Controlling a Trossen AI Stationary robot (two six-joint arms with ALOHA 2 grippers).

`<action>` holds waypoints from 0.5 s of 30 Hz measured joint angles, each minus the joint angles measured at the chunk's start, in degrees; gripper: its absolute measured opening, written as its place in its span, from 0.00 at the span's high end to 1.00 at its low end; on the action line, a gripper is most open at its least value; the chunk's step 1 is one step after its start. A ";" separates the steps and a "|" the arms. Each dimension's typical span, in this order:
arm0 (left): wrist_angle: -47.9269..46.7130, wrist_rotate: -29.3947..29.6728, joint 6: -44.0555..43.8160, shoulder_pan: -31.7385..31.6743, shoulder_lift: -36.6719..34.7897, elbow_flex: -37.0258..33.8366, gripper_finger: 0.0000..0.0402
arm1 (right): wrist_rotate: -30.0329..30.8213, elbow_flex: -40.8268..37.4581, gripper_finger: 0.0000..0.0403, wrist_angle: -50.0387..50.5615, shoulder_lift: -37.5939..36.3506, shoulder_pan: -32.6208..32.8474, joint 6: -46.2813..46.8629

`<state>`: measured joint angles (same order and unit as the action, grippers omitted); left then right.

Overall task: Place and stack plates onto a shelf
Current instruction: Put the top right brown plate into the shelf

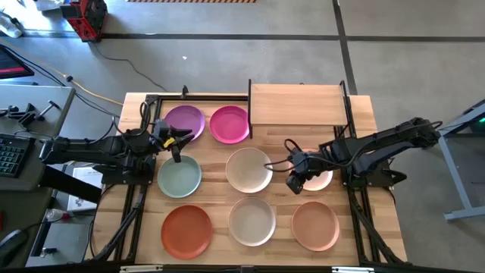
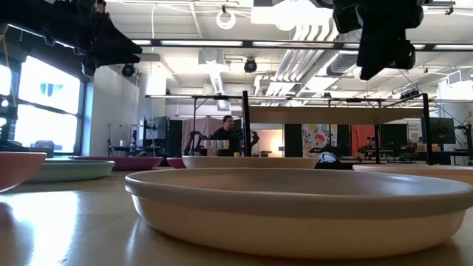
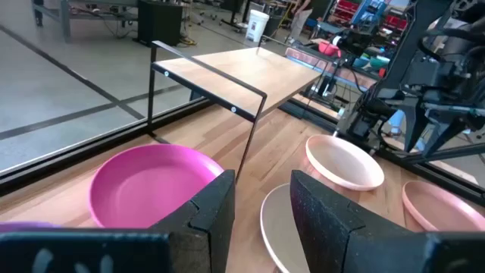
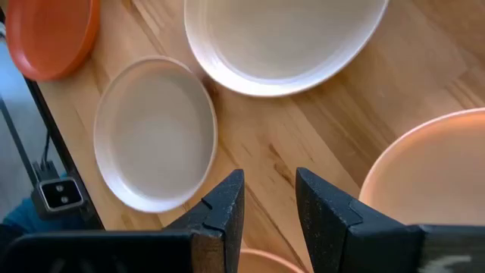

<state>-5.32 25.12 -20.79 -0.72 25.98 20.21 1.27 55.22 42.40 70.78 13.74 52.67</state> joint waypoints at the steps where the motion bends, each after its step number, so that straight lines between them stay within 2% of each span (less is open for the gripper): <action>1: 1.15 0.00 0.01 0.00 0.83 0.00 0.71 | 0.00 0.00 0.75 0.23 0.00 0.39 -0.02; 11: 6.66 -0.07 -1.78 0.00 7.16 0.00 0.71 | 7.05 0.00 0.75 3.27 0.06 3.60 0.16; 15: 7.02 -0.09 -3.12 0.01 8.40 0.00 0.71 | 7.72 0.00 0.75 4.11 0.50 4.57 2.73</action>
<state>1.69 25.04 -23.91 -0.71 34.38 20.21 9.00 55.22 46.51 71.28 18.31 55.40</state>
